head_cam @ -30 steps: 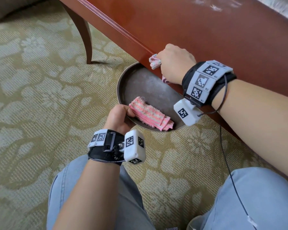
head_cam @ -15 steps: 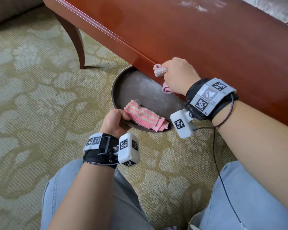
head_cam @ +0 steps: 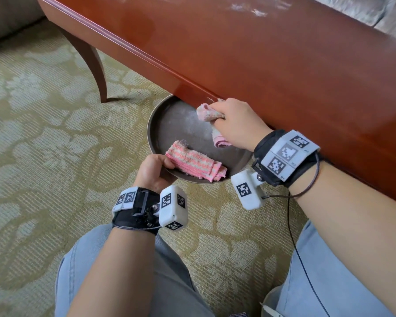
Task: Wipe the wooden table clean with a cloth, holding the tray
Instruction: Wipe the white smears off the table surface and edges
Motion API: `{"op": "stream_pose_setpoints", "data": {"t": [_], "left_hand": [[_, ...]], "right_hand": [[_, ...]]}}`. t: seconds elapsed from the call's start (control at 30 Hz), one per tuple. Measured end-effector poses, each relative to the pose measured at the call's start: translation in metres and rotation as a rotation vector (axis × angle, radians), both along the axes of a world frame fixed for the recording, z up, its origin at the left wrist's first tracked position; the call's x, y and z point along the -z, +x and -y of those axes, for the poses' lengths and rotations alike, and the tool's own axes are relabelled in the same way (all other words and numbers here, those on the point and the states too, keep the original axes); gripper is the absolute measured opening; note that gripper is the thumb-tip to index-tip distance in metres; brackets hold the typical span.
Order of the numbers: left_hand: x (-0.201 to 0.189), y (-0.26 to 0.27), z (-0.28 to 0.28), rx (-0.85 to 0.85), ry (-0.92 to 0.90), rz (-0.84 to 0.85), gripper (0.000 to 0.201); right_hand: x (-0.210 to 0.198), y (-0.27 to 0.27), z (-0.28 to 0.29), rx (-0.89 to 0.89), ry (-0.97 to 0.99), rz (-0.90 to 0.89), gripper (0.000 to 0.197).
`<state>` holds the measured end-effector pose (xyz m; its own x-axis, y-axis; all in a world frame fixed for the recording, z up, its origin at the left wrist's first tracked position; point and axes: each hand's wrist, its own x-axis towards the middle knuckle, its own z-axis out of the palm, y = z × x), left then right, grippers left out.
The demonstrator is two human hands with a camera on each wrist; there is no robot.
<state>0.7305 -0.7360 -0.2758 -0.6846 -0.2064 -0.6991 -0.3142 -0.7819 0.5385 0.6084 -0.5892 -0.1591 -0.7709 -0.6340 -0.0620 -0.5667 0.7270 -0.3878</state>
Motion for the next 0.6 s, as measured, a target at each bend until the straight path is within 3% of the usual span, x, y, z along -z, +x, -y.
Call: {"op": "stream_pose_setpoints", "data": {"t": [0.17,0.37,0.6], "left_hand": [[-0.012,-0.001,-0.009,0.011,0.008,-0.031,0.022],[-0.006,-0.008,-0.012,0.028,0.015,0.002,0.025],[-0.008,-0.011,-0.017,0.021,0.002,-0.017,0.021]], "right_hand": [[0.000,0.002,-0.029,0.103,-0.180,-0.157,0.044],[-0.014,-0.013,-0.058,0.264,-0.323,-0.289,0.037],[-0.023,-0.031,-0.075,0.275,-0.244,-0.302,0.027]]}}
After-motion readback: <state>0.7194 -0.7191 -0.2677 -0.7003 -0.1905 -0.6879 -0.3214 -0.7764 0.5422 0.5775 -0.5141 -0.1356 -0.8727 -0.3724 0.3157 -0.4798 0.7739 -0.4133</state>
